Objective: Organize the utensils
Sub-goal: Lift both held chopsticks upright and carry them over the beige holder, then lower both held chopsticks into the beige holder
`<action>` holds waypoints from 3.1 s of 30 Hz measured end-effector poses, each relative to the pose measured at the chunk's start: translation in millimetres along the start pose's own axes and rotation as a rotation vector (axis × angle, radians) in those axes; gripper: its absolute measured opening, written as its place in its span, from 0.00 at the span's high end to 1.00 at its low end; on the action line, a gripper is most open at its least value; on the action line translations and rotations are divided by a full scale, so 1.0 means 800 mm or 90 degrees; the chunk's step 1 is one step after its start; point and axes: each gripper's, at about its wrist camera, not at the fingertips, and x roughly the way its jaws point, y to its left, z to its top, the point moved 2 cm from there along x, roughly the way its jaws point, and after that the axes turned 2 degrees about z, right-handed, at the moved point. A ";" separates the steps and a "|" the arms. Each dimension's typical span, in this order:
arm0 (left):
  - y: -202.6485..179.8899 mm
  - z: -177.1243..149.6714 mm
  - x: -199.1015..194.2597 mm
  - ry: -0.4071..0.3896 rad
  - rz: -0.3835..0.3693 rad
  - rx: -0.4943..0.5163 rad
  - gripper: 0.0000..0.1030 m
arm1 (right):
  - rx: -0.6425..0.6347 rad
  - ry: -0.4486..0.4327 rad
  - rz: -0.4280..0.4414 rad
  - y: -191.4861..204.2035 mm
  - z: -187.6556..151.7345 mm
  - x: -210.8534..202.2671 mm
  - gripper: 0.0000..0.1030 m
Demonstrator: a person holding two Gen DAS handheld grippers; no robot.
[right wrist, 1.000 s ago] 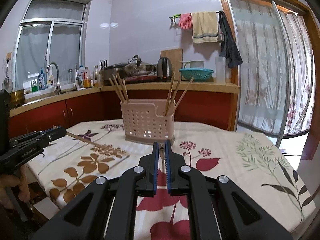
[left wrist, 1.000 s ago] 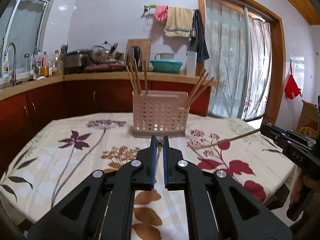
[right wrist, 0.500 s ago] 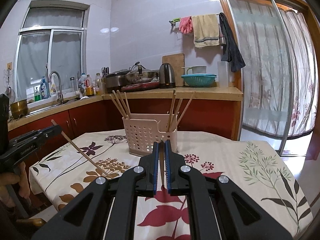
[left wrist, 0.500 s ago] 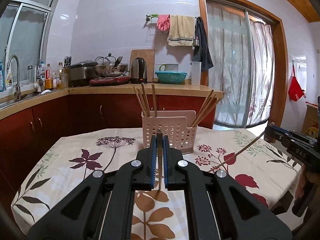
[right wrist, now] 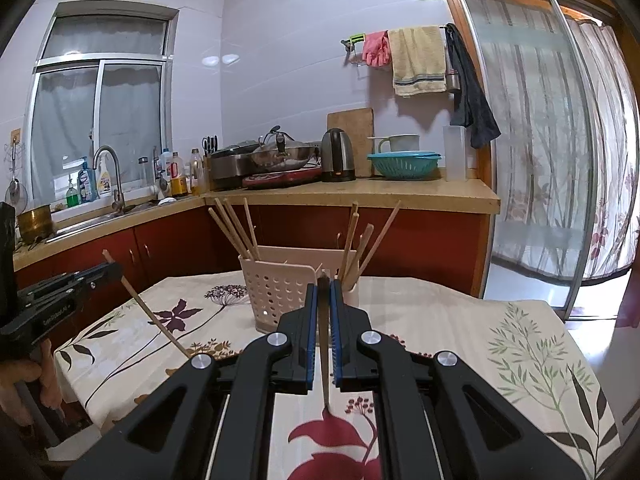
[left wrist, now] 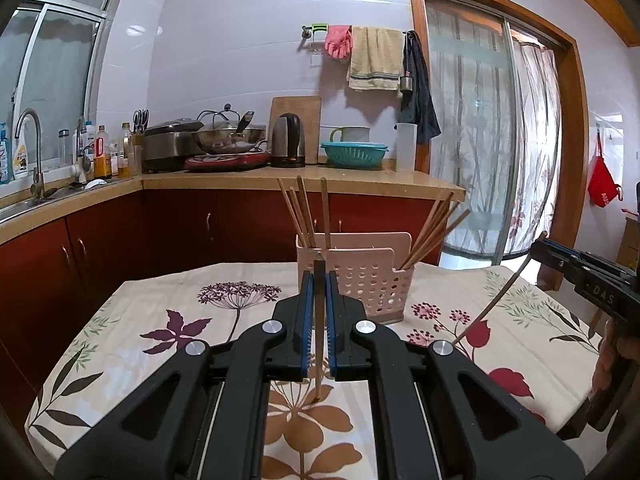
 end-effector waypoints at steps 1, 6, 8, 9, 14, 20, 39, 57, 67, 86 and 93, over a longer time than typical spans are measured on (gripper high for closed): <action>0.001 0.001 0.003 0.000 0.001 0.000 0.94 | -0.001 0.000 0.001 0.001 0.002 0.002 0.93; 0.006 0.006 0.014 -0.001 0.009 0.000 0.94 | -0.007 -0.002 0.003 0.003 0.008 0.013 0.93; 0.007 0.008 0.019 -0.002 0.011 -0.001 0.94 | -0.008 -0.003 0.004 0.002 0.009 0.016 0.93; 0.007 0.010 0.022 -0.001 0.011 -0.002 0.94 | -0.008 -0.003 0.005 0.001 0.010 0.018 0.93; 0.008 0.018 0.037 0.001 0.009 -0.001 0.93 | -0.006 -0.005 0.010 -0.002 0.016 0.031 0.93; 0.009 0.025 0.051 0.005 -0.002 -0.003 0.94 | 0.007 -0.003 0.024 -0.004 0.023 0.043 0.93; -0.006 0.097 0.036 -0.059 -0.085 -0.023 0.94 | 0.008 -0.059 0.061 0.003 0.076 0.024 0.93; -0.031 0.200 0.069 -0.198 -0.077 0.016 0.94 | -0.051 -0.167 0.065 0.017 0.169 0.047 0.93; -0.028 0.218 0.118 -0.229 -0.058 0.014 0.94 | -0.046 -0.153 0.049 0.002 0.174 0.097 0.93; -0.018 0.143 0.209 -0.144 -0.035 0.012 0.94 | -0.034 -0.071 0.033 -0.012 0.113 0.162 0.93; -0.011 0.125 0.216 -0.114 -0.041 0.007 0.94 | -0.040 -0.054 0.023 -0.011 0.098 0.171 0.93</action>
